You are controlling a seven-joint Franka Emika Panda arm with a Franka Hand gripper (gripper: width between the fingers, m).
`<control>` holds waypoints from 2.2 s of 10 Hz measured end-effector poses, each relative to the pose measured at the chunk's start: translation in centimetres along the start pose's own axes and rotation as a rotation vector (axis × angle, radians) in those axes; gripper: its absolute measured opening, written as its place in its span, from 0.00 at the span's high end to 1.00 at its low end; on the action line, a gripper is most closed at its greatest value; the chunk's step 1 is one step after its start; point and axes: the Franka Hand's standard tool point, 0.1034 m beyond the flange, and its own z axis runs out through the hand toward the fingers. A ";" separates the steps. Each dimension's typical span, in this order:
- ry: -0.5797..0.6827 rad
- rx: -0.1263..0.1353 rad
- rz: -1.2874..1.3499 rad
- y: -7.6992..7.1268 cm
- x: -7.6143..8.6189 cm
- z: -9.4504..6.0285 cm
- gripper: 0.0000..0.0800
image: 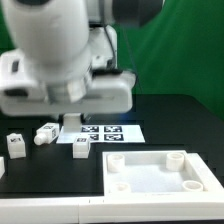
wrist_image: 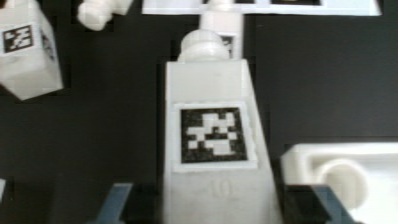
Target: Assemble one leg
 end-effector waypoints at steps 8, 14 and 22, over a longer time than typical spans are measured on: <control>0.700 -0.010 0.014 -9.4 1.1 -5.6 0.64; 1.078 0.010 0.020 -12.0 1.4 -6.6 0.64; 1.192 -0.007 -0.054 -15.3 4.0 -8.3 0.64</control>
Offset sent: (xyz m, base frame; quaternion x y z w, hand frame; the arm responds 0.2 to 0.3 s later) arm 0.0000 0.0000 0.0000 0.0000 0.1296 0.0000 0.9916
